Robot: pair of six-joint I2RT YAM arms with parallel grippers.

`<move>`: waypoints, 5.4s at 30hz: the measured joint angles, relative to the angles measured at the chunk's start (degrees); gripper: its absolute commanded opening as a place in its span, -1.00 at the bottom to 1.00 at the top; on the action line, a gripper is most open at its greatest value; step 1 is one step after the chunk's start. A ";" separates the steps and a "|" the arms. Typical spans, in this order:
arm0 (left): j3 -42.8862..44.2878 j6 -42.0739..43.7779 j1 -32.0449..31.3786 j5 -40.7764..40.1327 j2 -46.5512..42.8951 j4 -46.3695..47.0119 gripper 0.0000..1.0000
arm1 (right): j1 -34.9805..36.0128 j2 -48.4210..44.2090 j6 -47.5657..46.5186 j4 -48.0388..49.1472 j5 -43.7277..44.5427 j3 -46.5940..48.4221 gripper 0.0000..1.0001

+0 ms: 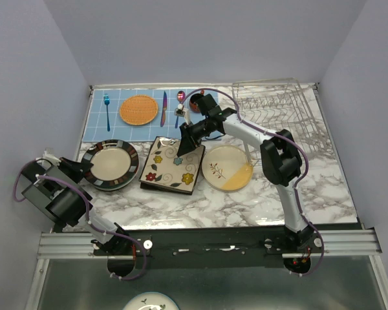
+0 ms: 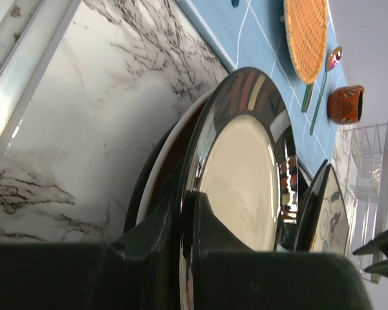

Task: Unload the plates from the dish rack
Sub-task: Place the plate at the center of the board.

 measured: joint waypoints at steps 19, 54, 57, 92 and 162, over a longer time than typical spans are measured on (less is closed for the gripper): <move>0.98 0.15 -1.31 -4.50 -0.48 -2.97 -0.39 | 0.00 0.92 0.00 0.20 0.00 0.02 -0.25; 7.23 6.12 -2.29 -16.83 -5.46 -19.32 -0.13 | 0.00 1.03 0.04 0.37 0.00 0.02 -0.25; 7.26 6.19 -2.29 -16.83 -5.46 -19.39 -0.13 | 0.02 1.03 0.04 0.39 0.00 0.02 -0.25; 7.26 13.18 -5.77 -20.41 -7.85 -18.38 -0.14 | 0.00 1.92 0.02 0.46 0.00 0.02 -0.25; 12.55 30.34 -8.96 -13.05 3.48 -5.49 -0.31 | 0.00 2.97 0.00 0.42 0.02 0.02 -0.25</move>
